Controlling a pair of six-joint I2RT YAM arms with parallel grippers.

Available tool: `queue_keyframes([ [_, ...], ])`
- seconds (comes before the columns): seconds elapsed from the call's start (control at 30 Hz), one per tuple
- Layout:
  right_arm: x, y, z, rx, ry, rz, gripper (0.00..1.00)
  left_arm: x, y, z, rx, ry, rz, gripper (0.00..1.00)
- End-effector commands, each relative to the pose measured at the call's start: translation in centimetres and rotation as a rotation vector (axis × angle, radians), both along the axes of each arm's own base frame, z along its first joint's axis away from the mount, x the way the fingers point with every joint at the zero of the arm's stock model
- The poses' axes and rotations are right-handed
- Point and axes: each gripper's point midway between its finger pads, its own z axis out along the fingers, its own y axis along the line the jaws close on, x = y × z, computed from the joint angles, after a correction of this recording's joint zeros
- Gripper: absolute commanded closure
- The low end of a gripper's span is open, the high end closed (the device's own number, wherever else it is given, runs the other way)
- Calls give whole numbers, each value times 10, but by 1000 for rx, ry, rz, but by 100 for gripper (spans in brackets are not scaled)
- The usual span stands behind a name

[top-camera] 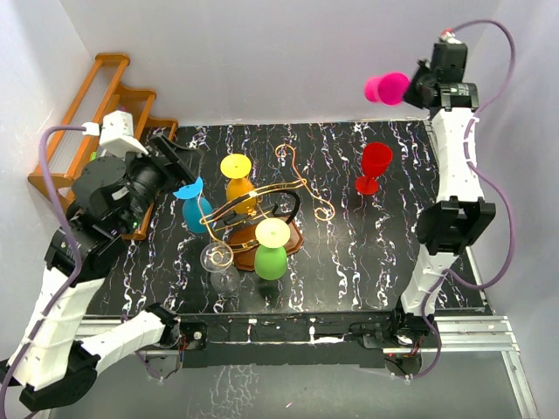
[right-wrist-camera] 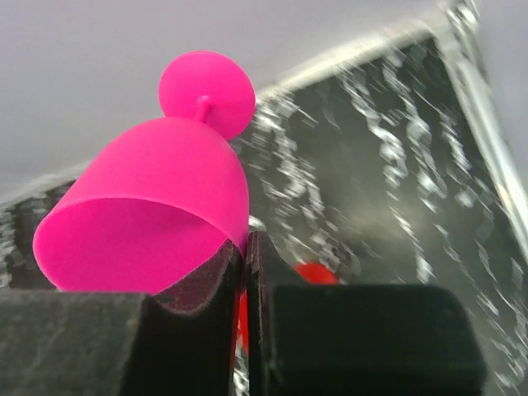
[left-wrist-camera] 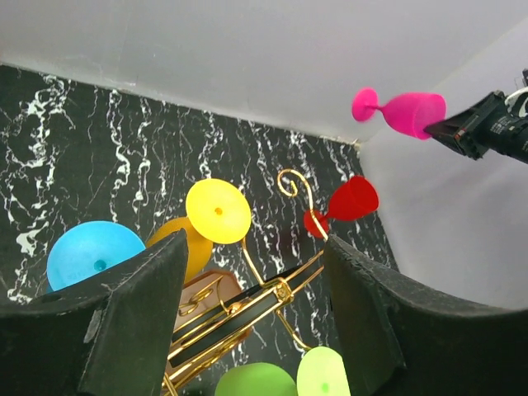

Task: Take the wine glass off the wine glass rack

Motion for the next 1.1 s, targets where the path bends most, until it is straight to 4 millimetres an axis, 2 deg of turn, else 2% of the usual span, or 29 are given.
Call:
queue_keyframes([
  [0.0,-25,-48,6,1,21,-132,92,-3,0,4,12,-13,-18,36],
  [0.1,-33,-76,-13,-45,90,-209,92,1,-4,4,12,-15,-22,36],
  [0.2,-40,-98,-44,-36,190,-245,92,6,-10,0,32,14,-37,37],
  [0.33,-56,-107,-81,12,293,-242,92,14,-17,-5,77,63,-55,37],
  [0.47,-73,-115,-103,35,337,-254,92,19,-22,-5,106,82,-66,37],
  [0.7,-99,-100,-140,81,448,-183,92,23,-29,-8,122,90,-94,37],
  [1.07,-111,-93,-160,94,497,-154,92,18,-25,-9,134,91,-94,35],
])
